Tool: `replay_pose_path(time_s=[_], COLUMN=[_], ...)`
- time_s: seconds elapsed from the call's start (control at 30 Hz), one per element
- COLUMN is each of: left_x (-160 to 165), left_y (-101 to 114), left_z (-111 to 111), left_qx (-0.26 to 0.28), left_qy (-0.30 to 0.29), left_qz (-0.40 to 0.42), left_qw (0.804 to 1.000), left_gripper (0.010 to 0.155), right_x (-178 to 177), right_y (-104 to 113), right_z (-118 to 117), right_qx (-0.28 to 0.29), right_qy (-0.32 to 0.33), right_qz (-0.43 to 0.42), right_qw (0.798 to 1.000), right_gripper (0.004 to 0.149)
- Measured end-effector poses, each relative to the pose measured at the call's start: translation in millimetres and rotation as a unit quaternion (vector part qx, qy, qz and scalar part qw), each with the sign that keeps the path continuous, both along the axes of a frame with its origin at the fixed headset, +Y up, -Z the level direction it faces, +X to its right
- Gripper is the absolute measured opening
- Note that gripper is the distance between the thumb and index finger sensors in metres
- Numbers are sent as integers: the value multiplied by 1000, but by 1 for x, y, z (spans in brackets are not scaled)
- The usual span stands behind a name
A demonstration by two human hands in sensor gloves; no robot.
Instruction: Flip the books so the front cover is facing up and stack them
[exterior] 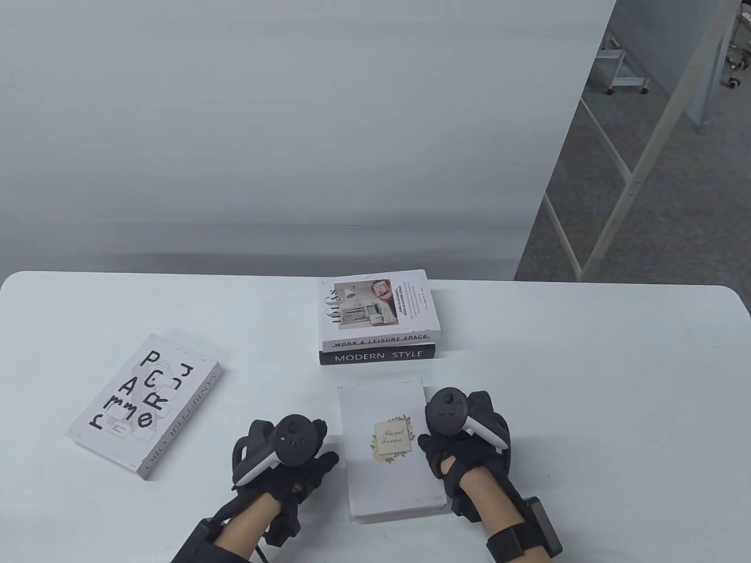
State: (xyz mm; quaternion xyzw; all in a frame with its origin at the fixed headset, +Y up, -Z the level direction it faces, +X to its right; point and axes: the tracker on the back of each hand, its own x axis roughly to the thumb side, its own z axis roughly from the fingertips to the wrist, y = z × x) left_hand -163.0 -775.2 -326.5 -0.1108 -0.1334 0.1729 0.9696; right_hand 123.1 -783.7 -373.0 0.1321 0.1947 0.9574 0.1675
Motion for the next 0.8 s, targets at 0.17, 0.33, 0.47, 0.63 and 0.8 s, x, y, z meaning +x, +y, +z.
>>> replay_pose_path(time_s=[0.17,0.33,0.47,0.63,0.8], left_x=[0,-3,-4,-8,-11], left_y=[-4,-12,-14,-18,-22], left_z=[-1,-2,-3,-5,-7], left_qx=[-18,-44,-53,-75,-97], left_qy=[5,17,27,32,34], left_qz=[13,30,46,73,102], left_qw=[1000,998,997,994,989], left_gripper=[69,71,72,69,67], right_x=[-6,-15,-21,-22,-21], right_y=[-2,-3,-5,-3,1], right_z=[2,6,7,6,7], right_qx=[-13,-20,-42,-40,-21], right_qy=[17,37,50,51,45], right_qz=[-1,-11,-43,-65,-79], right_qw=[1000,999,997,996,996], right_gripper=[67,67,67,65,61])
